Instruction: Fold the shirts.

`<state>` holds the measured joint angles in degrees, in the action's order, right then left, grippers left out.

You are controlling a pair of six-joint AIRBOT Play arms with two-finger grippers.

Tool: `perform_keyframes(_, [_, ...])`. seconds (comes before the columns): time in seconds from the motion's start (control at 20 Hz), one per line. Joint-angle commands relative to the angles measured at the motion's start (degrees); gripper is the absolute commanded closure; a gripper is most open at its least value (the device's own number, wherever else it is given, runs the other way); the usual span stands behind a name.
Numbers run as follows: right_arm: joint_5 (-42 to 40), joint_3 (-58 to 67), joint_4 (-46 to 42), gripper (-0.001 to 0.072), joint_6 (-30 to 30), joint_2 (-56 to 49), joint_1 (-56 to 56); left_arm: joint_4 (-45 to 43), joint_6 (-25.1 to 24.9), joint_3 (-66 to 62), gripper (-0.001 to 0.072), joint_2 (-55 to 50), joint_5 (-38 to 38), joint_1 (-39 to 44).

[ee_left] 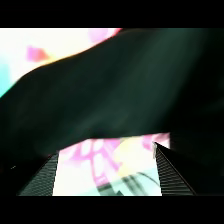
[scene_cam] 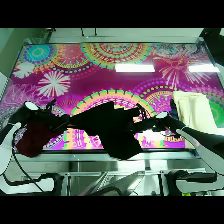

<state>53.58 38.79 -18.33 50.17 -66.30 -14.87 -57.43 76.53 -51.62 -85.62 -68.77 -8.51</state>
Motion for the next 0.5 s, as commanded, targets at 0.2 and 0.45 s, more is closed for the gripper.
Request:
perform_keyframes(0.2, [0.46, 0.07, 1.68, 0.0690, -1.57, 4.39, -0.33, -1.55, 1.11, -8.57, 0.0696, -4.28, 3.76, 4.35])
perform_keyframes(0.45, [0.96, 2.27, 2.60, 0.0690, -1.36, 11.91, -0.20, 0.20, 0.37, -16.13, 0.0697, 0.76, -2.19, 4.37])
